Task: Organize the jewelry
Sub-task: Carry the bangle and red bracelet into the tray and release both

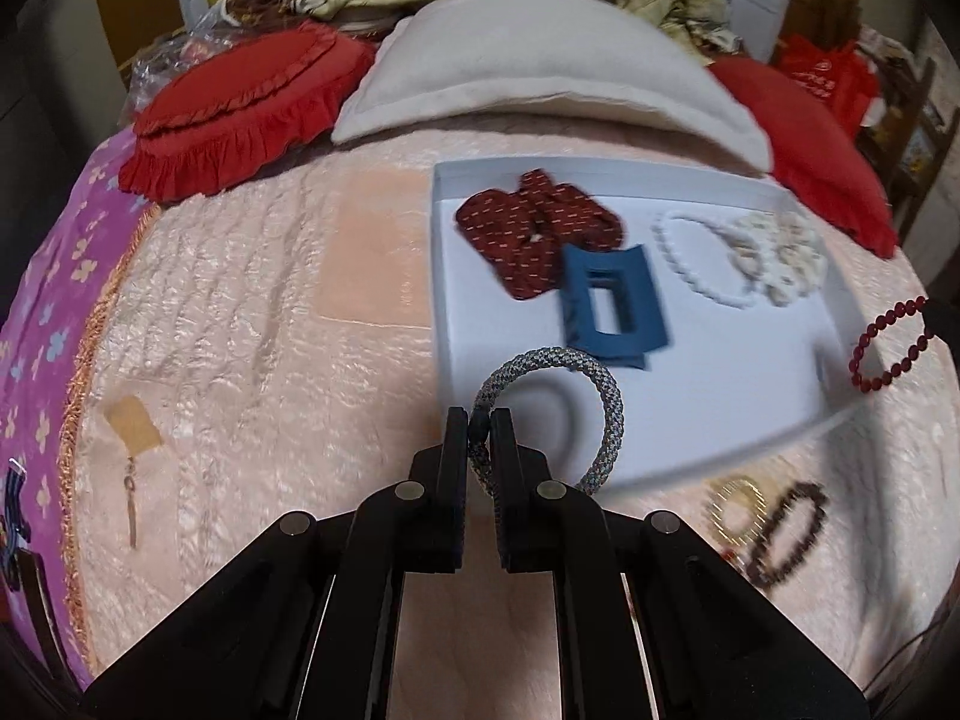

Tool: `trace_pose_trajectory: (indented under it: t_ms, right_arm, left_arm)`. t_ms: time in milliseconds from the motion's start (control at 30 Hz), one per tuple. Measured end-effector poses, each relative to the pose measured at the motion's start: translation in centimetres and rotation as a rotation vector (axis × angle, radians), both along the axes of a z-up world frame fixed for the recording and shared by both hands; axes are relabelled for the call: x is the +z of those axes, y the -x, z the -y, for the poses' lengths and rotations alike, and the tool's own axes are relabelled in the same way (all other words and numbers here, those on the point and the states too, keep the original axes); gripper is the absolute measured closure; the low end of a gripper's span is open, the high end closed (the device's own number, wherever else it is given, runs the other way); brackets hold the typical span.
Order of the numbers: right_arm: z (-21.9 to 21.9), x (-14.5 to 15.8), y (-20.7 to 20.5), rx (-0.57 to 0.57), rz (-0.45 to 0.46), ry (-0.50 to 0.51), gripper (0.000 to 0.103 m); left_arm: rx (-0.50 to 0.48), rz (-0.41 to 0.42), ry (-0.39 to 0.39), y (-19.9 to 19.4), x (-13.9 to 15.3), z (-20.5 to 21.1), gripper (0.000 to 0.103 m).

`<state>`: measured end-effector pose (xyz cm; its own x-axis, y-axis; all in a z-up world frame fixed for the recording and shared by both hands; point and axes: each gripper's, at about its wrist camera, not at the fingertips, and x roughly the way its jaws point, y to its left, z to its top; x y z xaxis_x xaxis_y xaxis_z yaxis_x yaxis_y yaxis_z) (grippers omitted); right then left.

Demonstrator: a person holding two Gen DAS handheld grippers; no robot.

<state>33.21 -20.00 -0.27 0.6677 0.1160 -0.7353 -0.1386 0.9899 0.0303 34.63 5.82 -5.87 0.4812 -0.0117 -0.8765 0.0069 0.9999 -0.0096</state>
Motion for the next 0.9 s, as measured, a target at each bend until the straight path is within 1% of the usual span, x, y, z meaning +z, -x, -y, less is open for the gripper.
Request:
trace_pose_trajectory:
  t_ms: [33, 67, 100, 200, 267, 367, 400, 467, 533, 567, 600, 667, 767, 833, 900]
  right_arm:
    - [-0.5, -0.3, -0.7, 0.004, -0.005, -0.011, 0.094]
    - [-0.8, -0.6, -1.2, 0.009, -0.010, -0.026, 0.094]
    - [-1.1, -1.0, -1.8, 0.012, -0.016, -0.042, 0.094]
    - [-1.2, -2.3, -2.9, -0.003, -0.034, -0.038, 0.094]
    - [-0.5, -3.8, -3.6, -0.021, -0.065, -0.040, 0.094]
    - [0.7, -5.3, -4.0, -0.046, -0.092, -0.034, 0.094]
    - [1.3, -5.8, -4.1, -0.063, -0.098, -0.036, 0.094]
    - [2.1, -6.2, -4.3, -0.085, -0.113, -0.052, 0.093]
    - [2.9, -6.4, -4.3, -0.106, -0.127, -0.074, 0.080]
    - [3.2, -6.4, -4.2, -0.113, -0.125, -0.083, 0.066]
    - [3.5, -6.2, -3.9, -0.121, -0.111, -0.090, 0.059]
    - [3.7, -5.7, -3.4, -0.130, -0.091, -0.087, 0.059]
    - [4.3, -5.0, -2.4, -0.140, -0.067, -0.075, 0.059]
    - [5.0, -4.7, -1.8, -0.159, -0.055, -0.069, 0.059]
    - [5.7, -4.9, -1.5, -0.179, -0.059, -0.070, 0.059]
  left_arm:
    - [0.006, -0.010, 0.000, -0.4, -0.5, -0.1, 0.097]
    - [0.006, 0.014, 0.000, -0.5, -0.4, -0.1, 0.097]
    - [0.002, 0.019, -0.013, -0.8, -0.5, -0.1, 0.097]
    - [-0.005, 0.012, -0.020, -1.3, -0.7, 0.2, 0.097]
    - [-0.009, 0.007, -0.017, -1.5, -1.1, 0.2, 0.097]
    - [-0.004, -0.003, 0.008, -1.7, -1.8, 0.0, 0.097]
    - [-0.001, 0.011, 0.007, -1.6, -1.8, 0.0, 0.097]
    - [-0.001, 0.012, -0.005, -1.7, -1.8, 0.2, 0.096]
    - [-0.004, 0.006, 0.001, -1.7, -1.7, 0.2, 0.093]
    - [-0.005, 0.000, 0.011, -1.6, -1.7, 0.2, 0.092]
    - [-0.006, -0.012, 0.024, -1.5, -1.7, 0.0, 0.092]
    - [-0.003, -0.034, 0.053, -1.2, -1.5, -0.2, 0.092]
    - [0.008, -0.030, 0.112, 0.2, -0.3, -1.0, 0.091]
    - [0.020, -0.013, 0.123, 1.5, 0.5, -1.6, 0.086]
    - [0.048, 0.021, 0.125, 3.4, 1.6, -2.3, 0.069]
